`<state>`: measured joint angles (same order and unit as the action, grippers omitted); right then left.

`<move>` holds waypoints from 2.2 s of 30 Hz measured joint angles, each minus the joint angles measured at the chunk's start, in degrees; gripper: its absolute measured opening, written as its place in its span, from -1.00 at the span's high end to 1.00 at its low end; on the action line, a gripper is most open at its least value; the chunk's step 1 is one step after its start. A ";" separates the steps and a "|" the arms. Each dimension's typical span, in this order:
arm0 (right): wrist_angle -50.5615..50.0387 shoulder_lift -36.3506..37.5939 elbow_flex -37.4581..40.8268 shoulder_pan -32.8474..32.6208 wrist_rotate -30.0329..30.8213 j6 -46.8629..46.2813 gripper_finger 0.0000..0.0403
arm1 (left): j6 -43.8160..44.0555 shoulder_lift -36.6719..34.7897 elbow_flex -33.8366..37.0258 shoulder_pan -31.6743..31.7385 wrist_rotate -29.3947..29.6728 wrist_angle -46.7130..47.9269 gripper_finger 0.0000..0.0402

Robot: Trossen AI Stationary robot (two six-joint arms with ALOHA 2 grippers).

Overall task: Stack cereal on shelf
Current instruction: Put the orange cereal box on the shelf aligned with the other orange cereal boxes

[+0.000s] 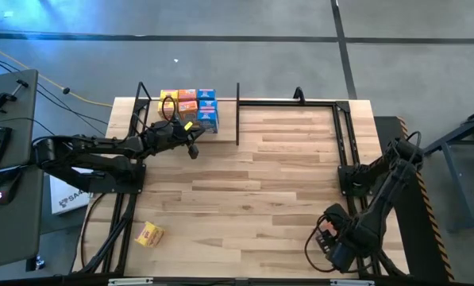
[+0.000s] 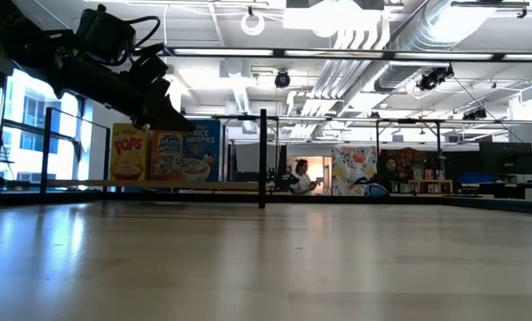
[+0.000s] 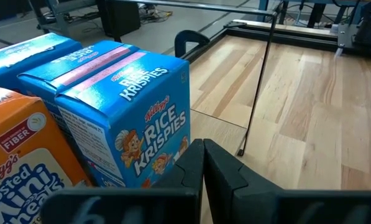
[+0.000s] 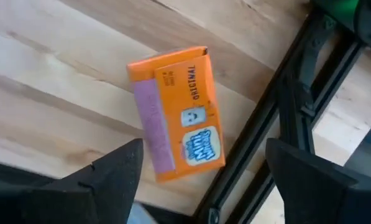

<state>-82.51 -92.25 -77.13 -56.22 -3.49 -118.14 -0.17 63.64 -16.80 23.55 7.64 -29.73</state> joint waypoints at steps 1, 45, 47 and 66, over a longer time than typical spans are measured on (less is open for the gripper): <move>0.50 -0.01 0.72 -0.51 0.25 -0.44 -0.59 | -0.02 0.00 0.00 -0.02 0.00 0.08 1.00; 15.39 0.02 -2.04 25.67 16.96 47.01 0.15 | -0.52 0.00 0.00 -0.01 0.00 0.23 1.00; 19.61 0.04 -2.81 30.05 17.82 55.44 0.15 | -0.52 0.00 0.00 -0.02 -0.02 0.23 1.00; 57.94 -11.79 -3.10 53.80 7.32 106.70 0.15 | -0.53 0.00 0.00 -0.02 -1.55 -0.16 1.00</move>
<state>-24.57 -104.04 -80.23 -2.42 3.83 -11.44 -0.70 63.64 -16.80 23.53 6.09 -29.89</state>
